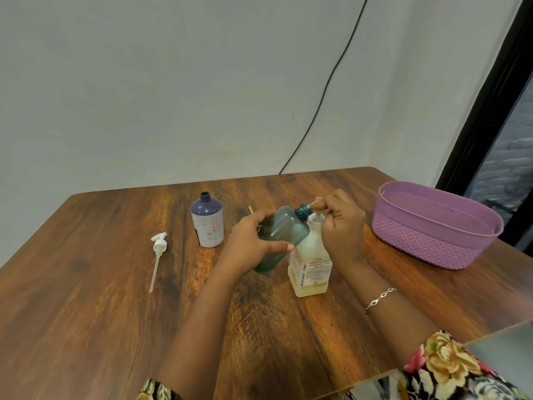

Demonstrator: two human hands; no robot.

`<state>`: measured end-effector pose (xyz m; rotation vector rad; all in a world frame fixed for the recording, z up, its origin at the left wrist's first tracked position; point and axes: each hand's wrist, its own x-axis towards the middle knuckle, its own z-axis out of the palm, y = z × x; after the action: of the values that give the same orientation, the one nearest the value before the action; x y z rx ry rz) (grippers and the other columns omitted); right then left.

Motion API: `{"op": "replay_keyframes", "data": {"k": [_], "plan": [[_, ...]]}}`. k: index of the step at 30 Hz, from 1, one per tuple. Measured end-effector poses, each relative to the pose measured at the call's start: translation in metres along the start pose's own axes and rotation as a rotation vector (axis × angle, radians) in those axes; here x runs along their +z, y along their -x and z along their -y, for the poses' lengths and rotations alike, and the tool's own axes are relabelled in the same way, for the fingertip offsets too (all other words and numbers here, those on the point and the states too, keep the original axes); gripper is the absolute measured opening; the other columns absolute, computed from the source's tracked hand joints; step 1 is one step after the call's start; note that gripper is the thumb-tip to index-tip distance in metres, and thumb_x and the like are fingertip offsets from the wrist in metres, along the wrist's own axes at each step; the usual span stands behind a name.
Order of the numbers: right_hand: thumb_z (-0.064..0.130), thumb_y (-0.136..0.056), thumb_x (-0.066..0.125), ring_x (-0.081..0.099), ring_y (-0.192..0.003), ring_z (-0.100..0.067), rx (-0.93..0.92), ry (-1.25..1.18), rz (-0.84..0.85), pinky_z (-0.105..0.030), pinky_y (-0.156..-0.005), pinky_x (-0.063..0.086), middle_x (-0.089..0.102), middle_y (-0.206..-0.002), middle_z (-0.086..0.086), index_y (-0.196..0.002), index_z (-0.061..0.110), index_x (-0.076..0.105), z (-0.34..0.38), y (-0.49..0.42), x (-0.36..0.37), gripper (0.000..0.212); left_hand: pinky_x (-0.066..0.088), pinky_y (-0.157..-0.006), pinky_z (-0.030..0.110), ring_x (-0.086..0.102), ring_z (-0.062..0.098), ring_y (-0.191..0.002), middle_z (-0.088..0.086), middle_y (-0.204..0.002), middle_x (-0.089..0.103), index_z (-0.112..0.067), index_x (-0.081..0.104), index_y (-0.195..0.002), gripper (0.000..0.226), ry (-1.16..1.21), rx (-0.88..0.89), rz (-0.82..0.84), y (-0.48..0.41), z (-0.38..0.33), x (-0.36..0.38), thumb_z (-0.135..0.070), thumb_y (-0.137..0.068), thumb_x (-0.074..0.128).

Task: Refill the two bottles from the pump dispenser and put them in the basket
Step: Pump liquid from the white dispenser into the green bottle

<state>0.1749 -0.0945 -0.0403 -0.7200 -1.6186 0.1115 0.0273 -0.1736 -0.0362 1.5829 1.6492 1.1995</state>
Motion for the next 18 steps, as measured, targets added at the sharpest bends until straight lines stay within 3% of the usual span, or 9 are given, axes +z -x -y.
{"op": "replay_keyframes", "data": {"k": [5,9,14,18], "plan": [[-0.004,-0.068,0.042,0.06,-0.064,-0.025,0.088,-0.002,0.033,-0.021,-0.058,0.044,0.062,-0.064,-0.008,-0.063,0.004,0.067,0.003,-0.018,-0.006,0.027,0.044,-0.09,0.03,0.049,0.015,-0.108,-0.004,-0.122,0.051,-0.019,0.047,-0.132,0.07,-0.009,0.014,-0.002,0.0,-0.004,-0.004,-0.022,-0.069,0.079],[-0.005,-0.072,0.044,0.058,-0.058,-0.024,-0.005,0.039,-0.013,-0.036,-0.05,0.049,0.057,-0.061,-0.007,-0.06,0.001,0.063,0.001,-0.001,0.003,0.023,0.042,-0.091,0.029,0.049,0.014,-0.108,-0.002,-0.124,0.052,-0.019,0.047,-0.132,0.072,-0.001,0.009,-0.005,0.0,0.0,-0.001,-0.021,-0.068,0.08],[-0.015,-0.069,0.048,0.056,-0.057,-0.023,0.013,0.026,-0.008,-0.035,-0.05,0.047,0.055,-0.06,-0.005,-0.059,0.001,0.061,-0.003,-0.001,0.004,0.024,0.042,-0.089,0.029,0.05,0.015,-0.108,-0.002,-0.121,0.053,-0.018,0.048,-0.13,0.07,0.009,0.011,0.001,0.0,0.0,0.001,-0.02,-0.068,0.08],[0.009,-0.074,0.04,0.059,-0.064,-0.024,0.081,-0.024,0.021,-0.032,-0.058,0.048,0.06,-0.066,-0.008,-0.064,0.001,0.065,0.007,-0.01,-0.003,0.029,0.041,-0.086,0.026,0.049,0.013,-0.105,-0.004,-0.119,0.052,-0.019,0.048,-0.13,0.07,0.01,0.022,-0.003,0.001,-0.003,-0.001,-0.02,-0.068,0.079]]}}
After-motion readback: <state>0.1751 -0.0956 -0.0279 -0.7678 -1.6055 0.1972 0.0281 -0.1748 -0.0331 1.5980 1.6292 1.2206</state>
